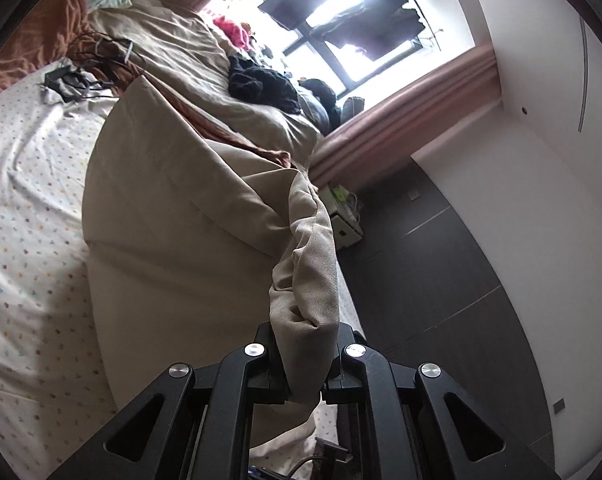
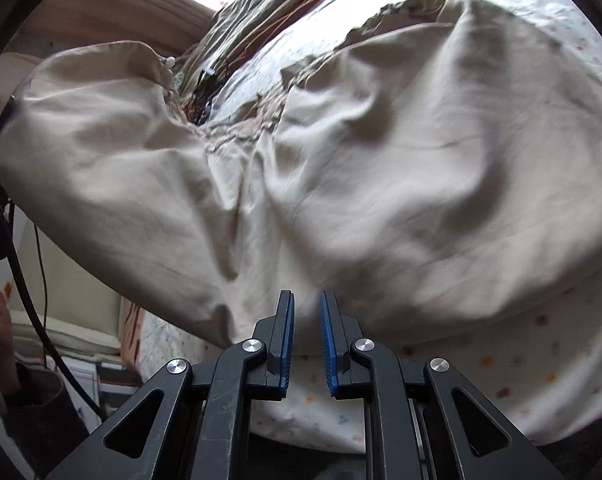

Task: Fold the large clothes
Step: 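Lift the folded jacket bundle with the left tool while the right tool follows alongside, then open the left tool and release the folded jacket onto the sheet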

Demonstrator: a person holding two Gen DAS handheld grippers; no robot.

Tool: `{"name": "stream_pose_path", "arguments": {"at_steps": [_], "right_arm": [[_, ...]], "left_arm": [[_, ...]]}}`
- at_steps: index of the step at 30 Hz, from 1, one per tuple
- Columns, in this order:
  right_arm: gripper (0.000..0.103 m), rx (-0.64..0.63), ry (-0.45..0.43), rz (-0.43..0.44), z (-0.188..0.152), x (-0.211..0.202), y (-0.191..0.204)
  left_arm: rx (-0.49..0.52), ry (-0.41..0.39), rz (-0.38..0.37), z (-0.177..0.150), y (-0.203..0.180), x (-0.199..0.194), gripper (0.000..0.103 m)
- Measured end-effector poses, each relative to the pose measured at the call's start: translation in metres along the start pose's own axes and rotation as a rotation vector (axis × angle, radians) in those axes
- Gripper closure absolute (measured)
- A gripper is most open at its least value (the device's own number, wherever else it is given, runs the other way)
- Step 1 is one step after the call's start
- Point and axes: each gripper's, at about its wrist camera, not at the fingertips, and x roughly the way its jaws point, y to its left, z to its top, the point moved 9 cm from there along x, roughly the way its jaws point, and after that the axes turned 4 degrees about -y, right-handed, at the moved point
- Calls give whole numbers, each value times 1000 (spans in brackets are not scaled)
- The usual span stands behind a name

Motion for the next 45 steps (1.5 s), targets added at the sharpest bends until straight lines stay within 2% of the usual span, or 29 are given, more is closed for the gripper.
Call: {"name": "stream_pose_path", "arguments": {"at_steps": [4, 7, 13, 17, 23, 24, 25, 26, 27, 28, 29, 31, 36, 40, 45], "right_arm": [[88, 62, -89, -27, 16, -41, -38], [88, 108, -147, -53, 21, -71, -67], [88, 200, -208, -107, 21, -110, -120], [88, 235, -222, -126, 19, -124, -141], [86, 255, -239, -133, 22, -134, -153], [85, 258, -239, -131, 22, -134, -153], [79, 258, -240, -130, 23, -134, -153], [69, 257, -242, -129, 23, -136, -153], [63, 253, -247, -127, 24, -136, -152], [56, 248, -255, -123, 25, -137, -151], [54, 243, -260, -117, 27, -137, -149], [54, 232, -263, -101, 30, -137, -143], [54, 199, -249, -82, 41, -120, -131], [54, 201, -232, -79, 55, -101, -131], [53, 202, -215, -99, 66, -84, -136]], "left_arm": [[8, 57, -18, -15, -16, 37, 93], [-28, 109, -21, -28, -20, 71, 93], [-88, 236, -28, -66, -25, 140, 94], [-63, 295, -29, -93, -37, 166, 94], [52, 421, -14, -157, -49, 185, 92], [73, 448, -6, -170, -49, 188, 87], [92, 482, -4, -181, -48, 190, 82], [101, 516, -8, -192, -48, 191, 69], [97, 548, -16, -203, -47, 191, 57], [81, 571, -30, -208, -46, 189, 54], [65, 581, -47, -209, -44, 186, 50], [59, 569, -47, -202, -36, 177, 47], [64, 471, 40, -162, -4, 147, 43], [52, 387, 154, -127, 38, 114, 43], [46, 317, 311, -110, 94, 73, 43]]}}
